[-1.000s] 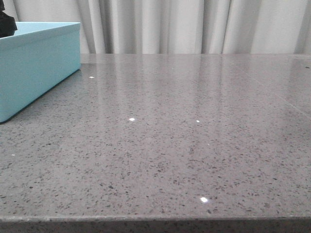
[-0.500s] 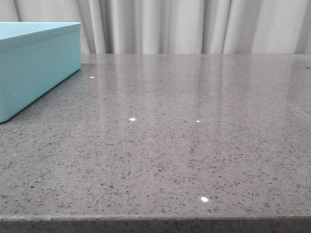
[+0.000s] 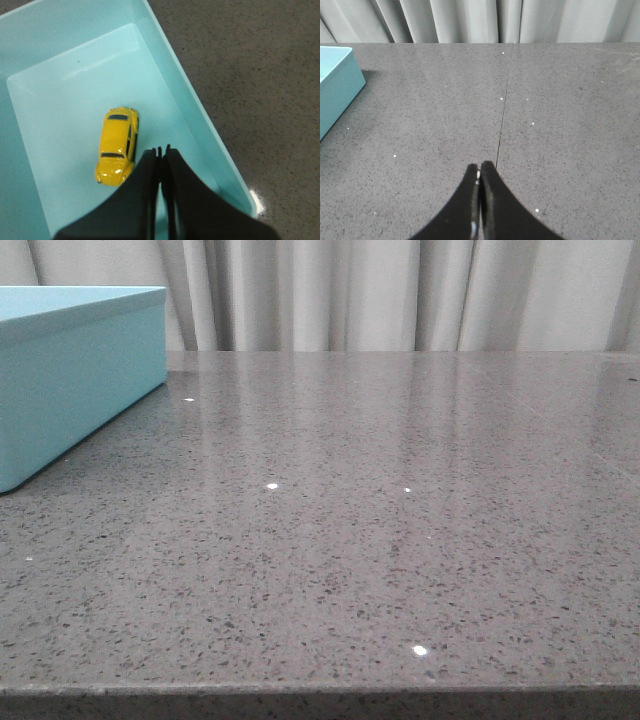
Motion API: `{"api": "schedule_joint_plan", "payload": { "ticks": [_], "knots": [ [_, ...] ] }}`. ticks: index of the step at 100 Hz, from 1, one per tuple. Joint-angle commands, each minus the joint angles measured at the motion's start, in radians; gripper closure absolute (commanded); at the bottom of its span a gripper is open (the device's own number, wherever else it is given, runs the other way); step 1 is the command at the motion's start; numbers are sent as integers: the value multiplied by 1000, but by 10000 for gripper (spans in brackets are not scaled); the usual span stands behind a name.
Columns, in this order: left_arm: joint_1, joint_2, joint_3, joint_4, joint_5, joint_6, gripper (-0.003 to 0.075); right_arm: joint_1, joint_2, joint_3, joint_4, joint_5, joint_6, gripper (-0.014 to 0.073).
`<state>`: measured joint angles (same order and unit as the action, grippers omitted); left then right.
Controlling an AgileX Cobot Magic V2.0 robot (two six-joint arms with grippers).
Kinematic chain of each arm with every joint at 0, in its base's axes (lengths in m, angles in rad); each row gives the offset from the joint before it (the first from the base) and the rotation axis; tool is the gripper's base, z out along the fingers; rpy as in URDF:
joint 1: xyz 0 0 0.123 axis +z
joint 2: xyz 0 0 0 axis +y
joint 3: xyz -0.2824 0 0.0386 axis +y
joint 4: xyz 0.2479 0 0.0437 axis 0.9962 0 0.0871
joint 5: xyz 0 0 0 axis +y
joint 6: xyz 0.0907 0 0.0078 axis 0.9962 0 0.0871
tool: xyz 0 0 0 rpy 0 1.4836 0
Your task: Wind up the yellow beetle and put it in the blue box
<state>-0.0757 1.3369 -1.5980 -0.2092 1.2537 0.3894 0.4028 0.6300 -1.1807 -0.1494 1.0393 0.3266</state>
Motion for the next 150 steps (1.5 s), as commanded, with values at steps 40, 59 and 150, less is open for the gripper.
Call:
{"api": "schedule_joint_plan", "payload": {
  "ticks": [40,59,150],
  "knots": [
    [3,-550,518,-78,-257,-12,739,2,-188,339,-23,-271,-16,661],
    [3,-787,775,-78,-390,-71,739,2,-240,491,-23,-442,-16,661],
    [3,-1232,1116,-87,-467,-82,739,2,-248,699,-26,-856,-16,661]
  ]
}}
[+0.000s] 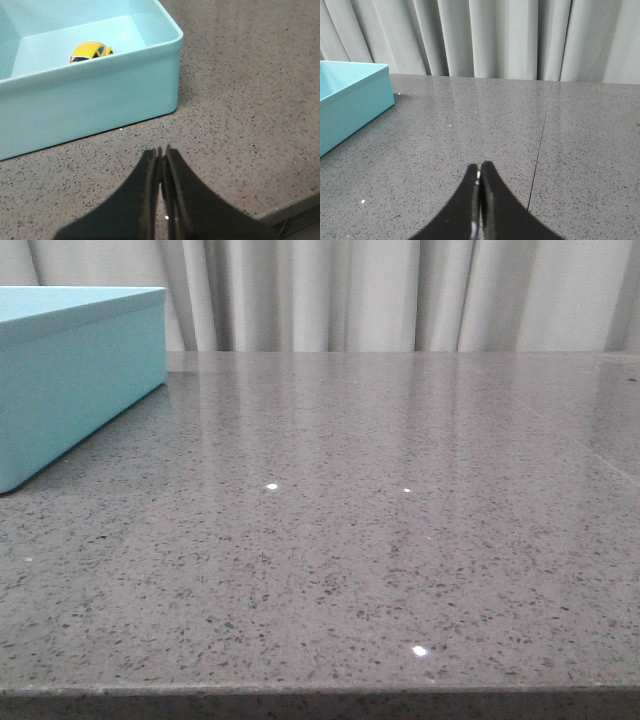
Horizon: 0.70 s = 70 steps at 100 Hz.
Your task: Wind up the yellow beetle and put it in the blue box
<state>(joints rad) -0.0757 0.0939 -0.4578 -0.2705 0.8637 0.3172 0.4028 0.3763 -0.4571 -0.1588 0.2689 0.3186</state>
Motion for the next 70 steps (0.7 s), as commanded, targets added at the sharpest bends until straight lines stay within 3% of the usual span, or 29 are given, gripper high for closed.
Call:
{"api": "schedule_joint_plan", "payload": {
  "ticks": [1,45,70],
  "knots": [
    [3,11,-25,-26,-77,-10,739,2,5,-25,-17,-86,-8,661],
    [3,11,-16,-5,-97,-10,739,2,5,-25,-17,-86,-8,661],
    [3,-46,116,-19,-479,-10,739,2,5,-25,-17,-85,-8,661]
  ]
}}
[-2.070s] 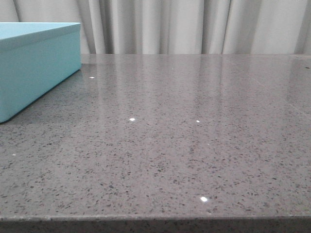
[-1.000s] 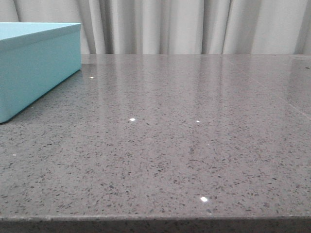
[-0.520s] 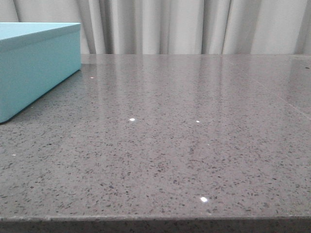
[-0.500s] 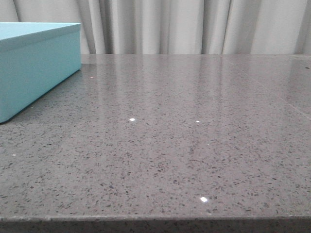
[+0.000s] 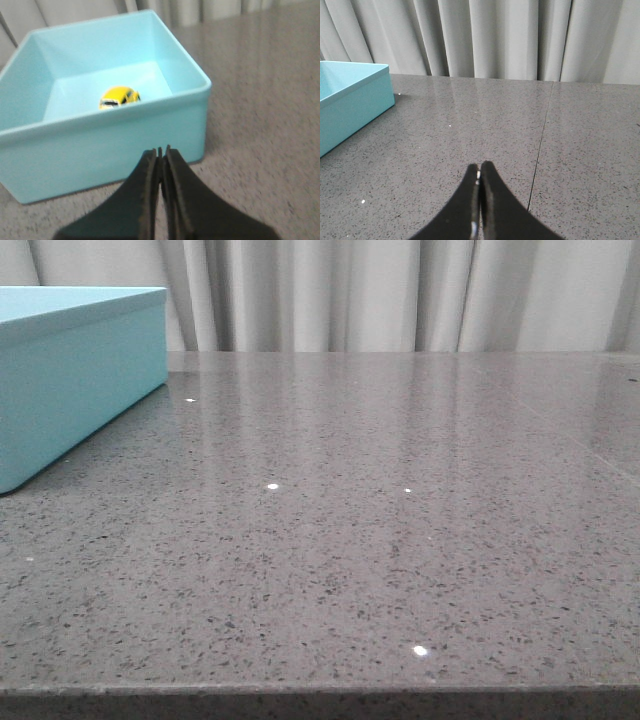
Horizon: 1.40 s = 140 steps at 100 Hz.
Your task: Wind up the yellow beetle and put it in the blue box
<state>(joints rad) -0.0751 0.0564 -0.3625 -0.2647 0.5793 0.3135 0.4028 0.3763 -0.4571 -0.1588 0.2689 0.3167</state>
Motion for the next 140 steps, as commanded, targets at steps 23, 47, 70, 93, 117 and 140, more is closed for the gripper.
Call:
{"api": "schedule_joint_plan", "payload": {
  "ticks": [23,47,70,93,117,140],
  "knots": [
    [5,-64,208,81,-423,-168,739,2,5,-25,-17,-85,-6,661],
    [32,-95,336,244,-524,-382,739,2,5,-25,-17,-85,-6,661],
    [60,-95,384,210,-513,-376,739,2,5,-25,-17,-84,-6,661],
    [60,-95,384,210,-518,-371,739,2,5,-25,-17,-84,-6,661],
    [60,-95,384,210,-518,-371,739,2,5,-25,-17,-84,-6,661],
    [60,-95,384,210,-518,-371,739,2,5,-25,-17,-84,-6,661]
  ]
}}
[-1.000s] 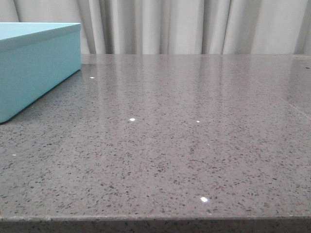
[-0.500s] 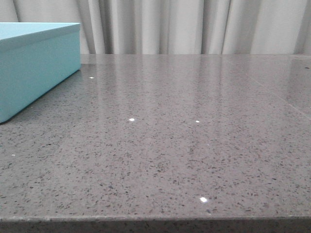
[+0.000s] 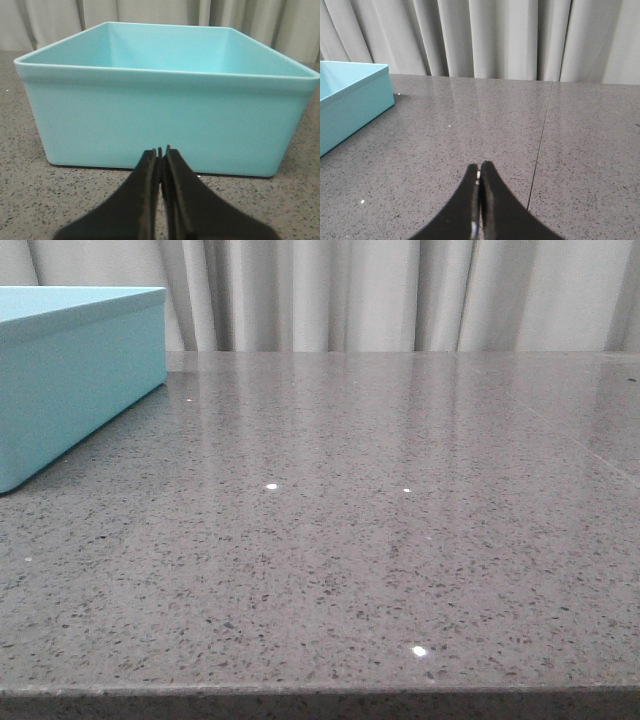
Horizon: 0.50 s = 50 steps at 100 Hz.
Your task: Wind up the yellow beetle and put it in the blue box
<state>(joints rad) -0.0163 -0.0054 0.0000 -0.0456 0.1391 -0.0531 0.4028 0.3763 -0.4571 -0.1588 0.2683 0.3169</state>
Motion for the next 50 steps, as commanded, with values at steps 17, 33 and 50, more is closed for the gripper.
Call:
{"api": "schedule_joint_plan", "payload": {
  "ticks": [17,33,50],
  "knots": [
    [1,-33,22,-9,-78,-4,739,2,5,-25,-17,-83,-7,661],
    [1,-33,22,-9,-78,-4,739,18,4,-16,-18,-76,-7,661],
    [1,-33,22,-9,-78,-4,739,17,3,-9,-27,-79,-7,661]
  ]
}}
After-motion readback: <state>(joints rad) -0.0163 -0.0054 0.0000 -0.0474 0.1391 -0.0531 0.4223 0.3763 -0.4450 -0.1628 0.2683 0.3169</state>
